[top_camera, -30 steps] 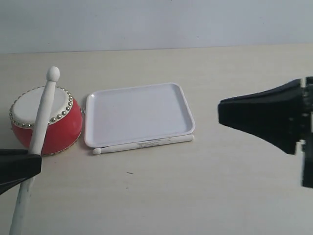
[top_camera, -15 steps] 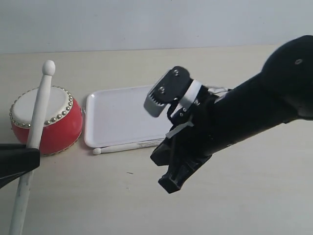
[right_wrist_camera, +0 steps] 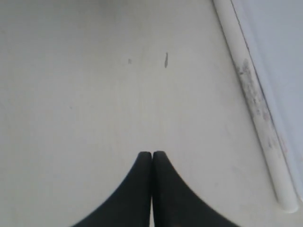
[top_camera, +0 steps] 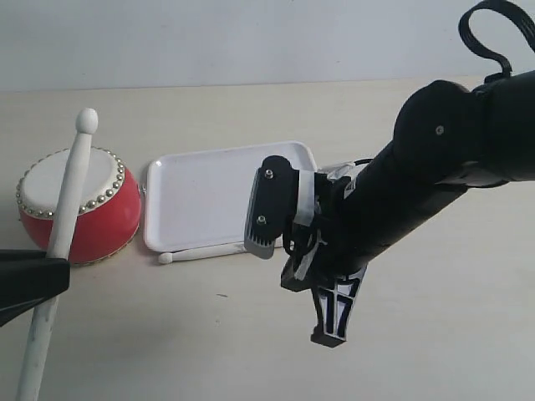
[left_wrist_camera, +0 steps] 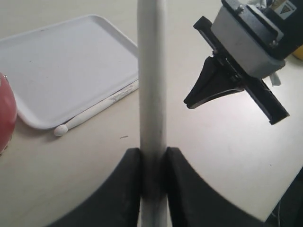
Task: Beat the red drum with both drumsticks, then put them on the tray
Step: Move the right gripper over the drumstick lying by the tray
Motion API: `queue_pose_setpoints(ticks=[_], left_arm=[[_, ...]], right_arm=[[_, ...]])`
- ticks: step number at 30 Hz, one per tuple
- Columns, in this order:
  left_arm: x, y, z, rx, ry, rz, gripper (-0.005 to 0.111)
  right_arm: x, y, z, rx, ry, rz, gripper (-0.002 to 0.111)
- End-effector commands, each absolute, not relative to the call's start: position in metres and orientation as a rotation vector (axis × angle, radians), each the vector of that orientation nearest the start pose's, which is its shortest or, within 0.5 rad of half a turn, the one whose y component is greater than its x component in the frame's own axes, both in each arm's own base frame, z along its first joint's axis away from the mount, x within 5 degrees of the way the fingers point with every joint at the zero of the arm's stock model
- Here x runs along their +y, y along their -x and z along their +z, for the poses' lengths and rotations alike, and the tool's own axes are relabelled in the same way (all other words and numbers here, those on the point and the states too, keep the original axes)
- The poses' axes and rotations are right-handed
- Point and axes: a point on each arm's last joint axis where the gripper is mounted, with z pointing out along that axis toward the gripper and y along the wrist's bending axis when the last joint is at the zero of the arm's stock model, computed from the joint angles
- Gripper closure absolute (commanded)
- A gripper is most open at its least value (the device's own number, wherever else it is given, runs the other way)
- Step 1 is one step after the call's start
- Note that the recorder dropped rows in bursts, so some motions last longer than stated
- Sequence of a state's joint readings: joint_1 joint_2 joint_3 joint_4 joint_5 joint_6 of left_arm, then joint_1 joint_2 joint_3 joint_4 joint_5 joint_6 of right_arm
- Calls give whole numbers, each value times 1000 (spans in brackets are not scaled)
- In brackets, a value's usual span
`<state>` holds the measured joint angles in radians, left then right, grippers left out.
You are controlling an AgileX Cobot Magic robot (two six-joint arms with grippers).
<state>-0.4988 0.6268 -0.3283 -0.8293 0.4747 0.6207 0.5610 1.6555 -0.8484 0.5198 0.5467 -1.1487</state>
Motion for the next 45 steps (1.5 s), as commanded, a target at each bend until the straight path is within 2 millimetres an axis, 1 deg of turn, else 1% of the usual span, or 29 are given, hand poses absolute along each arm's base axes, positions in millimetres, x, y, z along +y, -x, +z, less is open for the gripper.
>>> queue_pose_setpoints(ticks=[1, 7, 11, 13, 18, 22, 29, 34, 36, 41, 45], left_arm=[[-83, -87, 243, 2103, -582, -754, 107], [-83, -87, 243, 2103, -582, -754, 107], [-84, -87, 243, 2108, -588, -758, 107], [-84, -87, 243, 2108, -588, -758, 107], [-84, -87, 243, 2108, -588, -758, 107], [-84, -87, 243, 2108, -588, -758, 107], [-84, -85, 242, 2122, -605, -771, 107], [-84, -84, 241, 2128, -618, -772, 107], [-84, -84, 241, 2128, -618, -772, 107], [-84, -84, 241, 2128, -618, -772, 107], [-84, -84, 241, 2128, -618, -772, 107]], right_arm=[[178, -248, 166, 2095, 1708, 210, 105], [180, -255, 153, 2104, 1697, 180, 84], [182, -263, 143, 2091, 1656, 126, 68], [182, -266, 140, 2075, 1658, 99, 65], [181, -272, 135, 1988, 1721, 3, 64], [184, -283, 136, 1927, 1669, -58, 64], [199, -302, 130, 1955, 1703, -15, 64], [205, -311, 126, 1946, 1752, -13, 64], [205, -312, 125, 1923, 1791, -34, 64], [202, -313, 119, 1937, 1822, -67, 64], [199, -314, 111, 1955, 1874, -111, 64]])
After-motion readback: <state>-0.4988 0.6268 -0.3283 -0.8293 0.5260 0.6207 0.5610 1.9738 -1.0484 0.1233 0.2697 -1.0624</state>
